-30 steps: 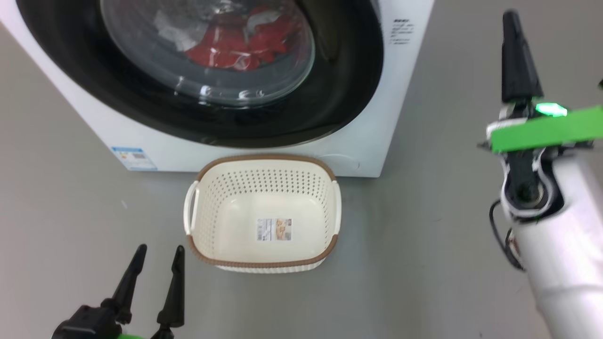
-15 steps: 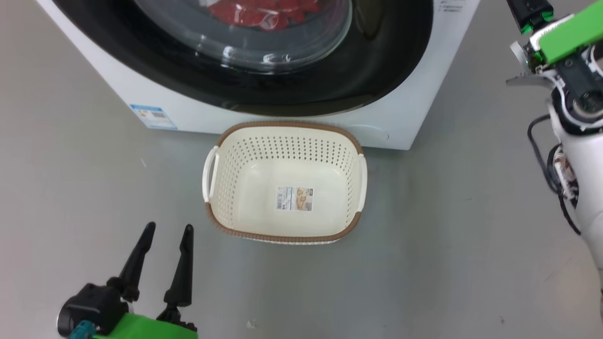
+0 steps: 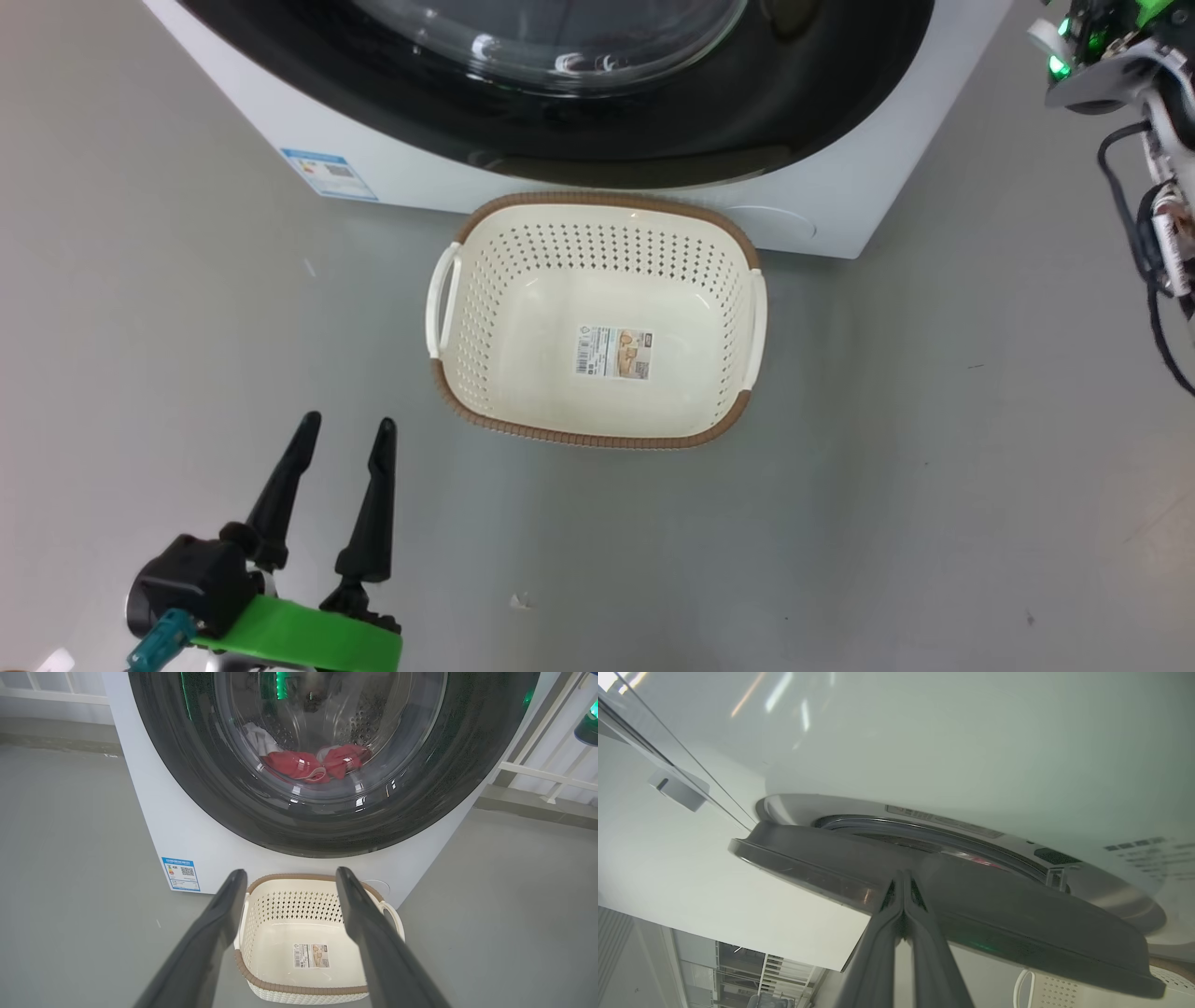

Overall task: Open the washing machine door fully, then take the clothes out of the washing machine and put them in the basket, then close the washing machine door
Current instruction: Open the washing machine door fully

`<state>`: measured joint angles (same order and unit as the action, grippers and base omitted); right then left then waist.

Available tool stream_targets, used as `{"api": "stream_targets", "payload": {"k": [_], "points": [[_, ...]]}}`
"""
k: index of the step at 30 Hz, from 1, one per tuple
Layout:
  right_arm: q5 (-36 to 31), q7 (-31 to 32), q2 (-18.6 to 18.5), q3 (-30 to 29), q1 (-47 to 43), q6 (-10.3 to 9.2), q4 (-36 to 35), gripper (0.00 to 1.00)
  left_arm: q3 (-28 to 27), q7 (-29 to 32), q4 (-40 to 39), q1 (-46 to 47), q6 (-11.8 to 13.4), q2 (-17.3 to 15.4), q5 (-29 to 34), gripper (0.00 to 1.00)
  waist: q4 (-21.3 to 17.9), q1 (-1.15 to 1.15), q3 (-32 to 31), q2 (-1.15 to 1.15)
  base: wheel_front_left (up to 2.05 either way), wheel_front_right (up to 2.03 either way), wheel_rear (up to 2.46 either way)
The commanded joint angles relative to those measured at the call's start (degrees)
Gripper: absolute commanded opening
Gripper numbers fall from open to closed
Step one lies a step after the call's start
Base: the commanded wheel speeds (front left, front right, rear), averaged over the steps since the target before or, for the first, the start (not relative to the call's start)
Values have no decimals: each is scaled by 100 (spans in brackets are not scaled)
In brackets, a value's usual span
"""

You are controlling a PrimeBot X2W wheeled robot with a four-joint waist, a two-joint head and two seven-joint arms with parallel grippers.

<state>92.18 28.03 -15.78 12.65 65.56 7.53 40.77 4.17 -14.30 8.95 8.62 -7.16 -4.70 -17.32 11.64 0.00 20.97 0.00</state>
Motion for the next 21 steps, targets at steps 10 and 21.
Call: {"api": "stream_targets", "payload": {"k": [10, 21], "points": [[121, 517, 33, 94, 715, -4, 599, 0, -78, -70, -82, 187, -33, -123, -87, 100, 198, 0, 219, 0, 0, 0, 0], [-1, 582, 81, 206, 950, -4, 975, 0, 32, -70, -44, 243, -33, -94, -128, 100, 324, 0, 210, 0, 0, 0, 0]]}}
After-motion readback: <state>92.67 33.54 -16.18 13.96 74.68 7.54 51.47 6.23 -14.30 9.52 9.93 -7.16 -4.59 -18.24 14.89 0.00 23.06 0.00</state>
